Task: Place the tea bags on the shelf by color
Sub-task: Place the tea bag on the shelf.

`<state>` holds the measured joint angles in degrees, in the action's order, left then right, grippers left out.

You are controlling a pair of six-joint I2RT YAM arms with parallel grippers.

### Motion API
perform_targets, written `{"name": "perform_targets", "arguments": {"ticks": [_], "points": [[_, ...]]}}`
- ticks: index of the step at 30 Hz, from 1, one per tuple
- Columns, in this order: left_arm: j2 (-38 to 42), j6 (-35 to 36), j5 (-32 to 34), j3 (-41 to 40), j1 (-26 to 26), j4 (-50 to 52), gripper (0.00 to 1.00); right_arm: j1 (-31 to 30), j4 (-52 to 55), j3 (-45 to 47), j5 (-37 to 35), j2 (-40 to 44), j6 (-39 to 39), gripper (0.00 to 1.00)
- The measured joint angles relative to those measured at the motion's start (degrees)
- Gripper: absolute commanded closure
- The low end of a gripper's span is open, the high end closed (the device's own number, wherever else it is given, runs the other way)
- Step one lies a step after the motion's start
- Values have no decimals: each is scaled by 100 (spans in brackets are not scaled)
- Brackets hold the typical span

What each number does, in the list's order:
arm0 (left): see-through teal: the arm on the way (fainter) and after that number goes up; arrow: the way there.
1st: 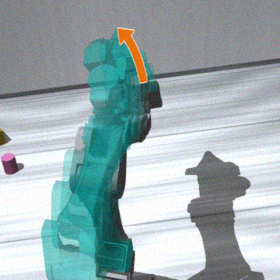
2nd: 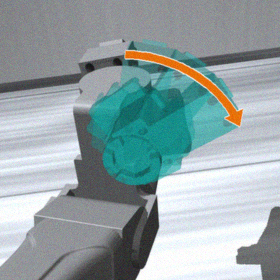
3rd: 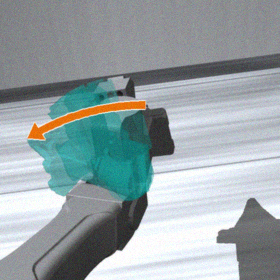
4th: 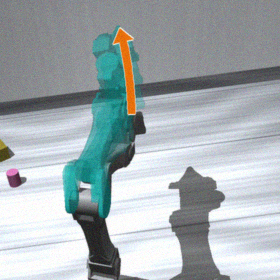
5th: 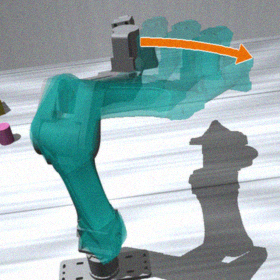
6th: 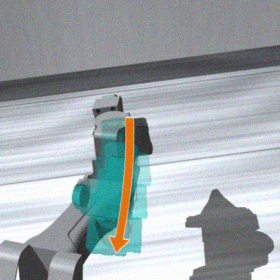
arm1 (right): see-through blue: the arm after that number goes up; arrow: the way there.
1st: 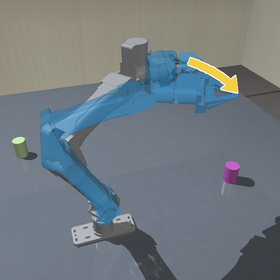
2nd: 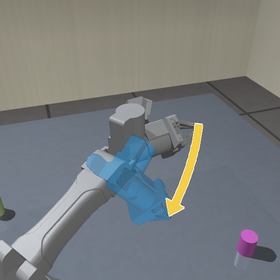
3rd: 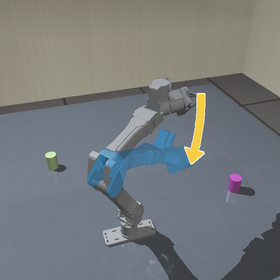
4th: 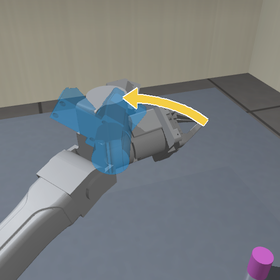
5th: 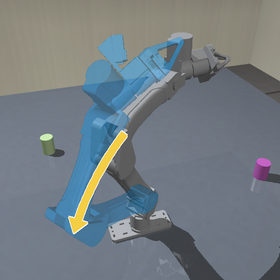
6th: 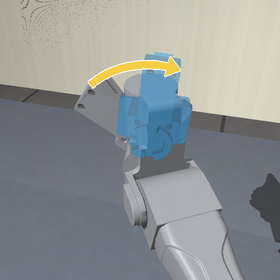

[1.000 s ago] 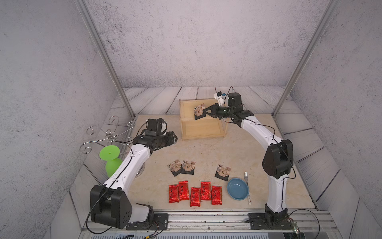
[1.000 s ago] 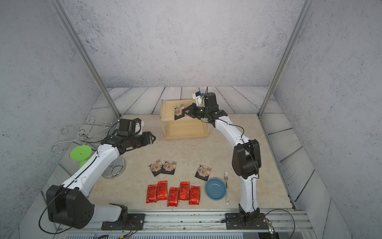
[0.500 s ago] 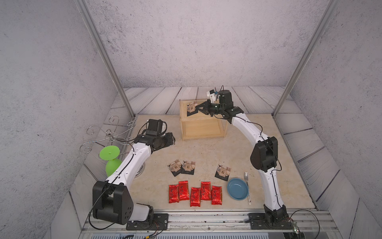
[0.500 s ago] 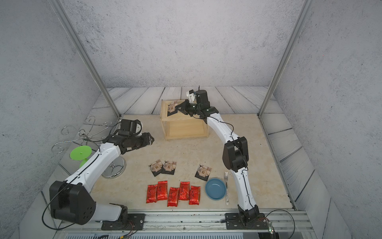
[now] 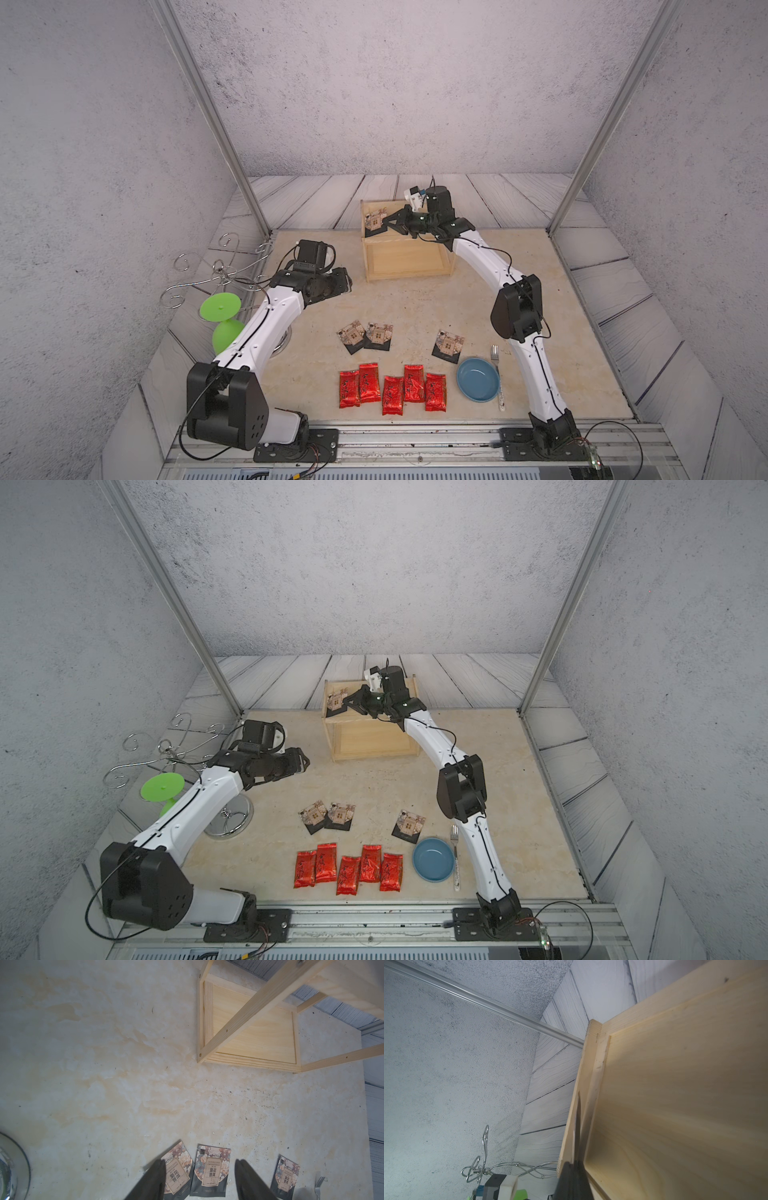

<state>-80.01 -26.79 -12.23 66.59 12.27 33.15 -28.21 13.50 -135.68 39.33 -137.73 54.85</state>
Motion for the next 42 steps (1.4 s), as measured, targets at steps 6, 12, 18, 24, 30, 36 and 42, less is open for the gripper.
{"name": "perform_targets", "arguments": {"ticks": [6, 12, 18, 24, 30, 36, 42], "points": [[-81, 0, -81, 0, -4, 9, 41, 0, 330, -190, -240, -105, -264, 83], [-94, 20, -114, 0, -7, 13, 41, -4, 726, -474, -542, -177, -612, 77], [-94, 42, -153, 0, -7, 13, 41, -48, 1025, -715, -785, -258, -914, 76], [-94, 44, -173, 0, -26, 13, 41, -109, 1126, -752, -881, -278, -1071, 75], [-94, 44, -214, 0, -26, 15, 41, -142, 1266, -807, -979, -278, -1198, 71], [-94, 44, -229, 0, -26, 13, 41, -133, 1473, -933, -1134, -278, -1408, 59], [-94, 42, -264, 0, -26, 13, 41, -90, 1749, -1062, -1198, -271, -1670, 57]]}}
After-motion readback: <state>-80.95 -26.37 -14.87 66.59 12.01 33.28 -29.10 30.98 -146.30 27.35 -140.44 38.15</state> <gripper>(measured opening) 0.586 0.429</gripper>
